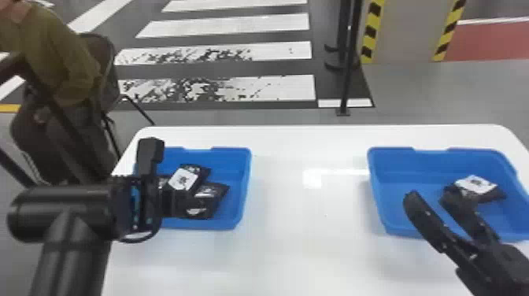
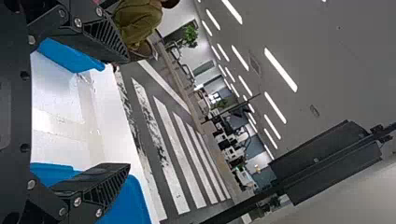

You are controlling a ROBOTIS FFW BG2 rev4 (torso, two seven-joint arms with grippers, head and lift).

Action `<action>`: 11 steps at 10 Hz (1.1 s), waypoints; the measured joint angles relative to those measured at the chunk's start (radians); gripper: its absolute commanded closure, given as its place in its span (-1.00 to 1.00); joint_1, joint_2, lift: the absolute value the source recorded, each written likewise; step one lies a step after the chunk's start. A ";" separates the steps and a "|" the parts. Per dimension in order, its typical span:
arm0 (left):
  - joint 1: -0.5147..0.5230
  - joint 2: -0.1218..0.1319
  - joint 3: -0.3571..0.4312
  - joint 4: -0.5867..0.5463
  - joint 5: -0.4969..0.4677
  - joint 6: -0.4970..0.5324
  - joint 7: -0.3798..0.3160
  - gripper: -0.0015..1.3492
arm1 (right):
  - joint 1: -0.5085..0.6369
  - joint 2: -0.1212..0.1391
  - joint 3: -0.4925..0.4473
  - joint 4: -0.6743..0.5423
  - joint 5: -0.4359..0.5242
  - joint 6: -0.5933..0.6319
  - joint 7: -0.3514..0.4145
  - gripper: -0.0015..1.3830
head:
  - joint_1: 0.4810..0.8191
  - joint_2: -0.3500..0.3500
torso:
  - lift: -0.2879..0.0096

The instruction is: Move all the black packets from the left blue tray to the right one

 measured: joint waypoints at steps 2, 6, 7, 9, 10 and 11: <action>-0.033 0.000 -0.015 0.067 -0.011 0.000 0.001 0.10 | 0.000 0.000 0.001 0.004 -0.010 0.009 0.000 -0.65 | 0.27 0.36 | -0.01; -0.021 -0.003 -0.007 0.087 -0.019 -0.036 -0.004 0.81 | 0.000 0.000 0.002 0.010 -0.030 0.015 0.001 -0.64 | 0.27 0.38 | -0.01; -0.011 -0.004 -0.002 0.084 -0.021 -0.061 -0.012 0.80 | 0.001 0.000 0.002 0.011 -0.036 0.016 0.003 -0.64 | 0.27 0.38 | -0.01; 0.034 -0.009 0.023 0.010 -0.009 -0.102 -0.029 0.80 | 0.002 0.000 0.004 0.011 -0.042 0.017 0.004 -0.64 | 0.27 0.39 | -0.01; 0.070 -0.012 0.039 -0.060 0.006 -0.104 -0.033 0.80 | 0.002 0.000 0.004 0.008 -0.044 0.017 0.005 -0.64 | 0.27 0.39 | -0.01; 0.116 -0.016 0.057 -0.149 0.031 -0.103 -0.039 0.80 | 0.003 0.000 0.004 0.004 -0.048 0.017 0.006 -0.64 | 0.27 0.38 | -0.01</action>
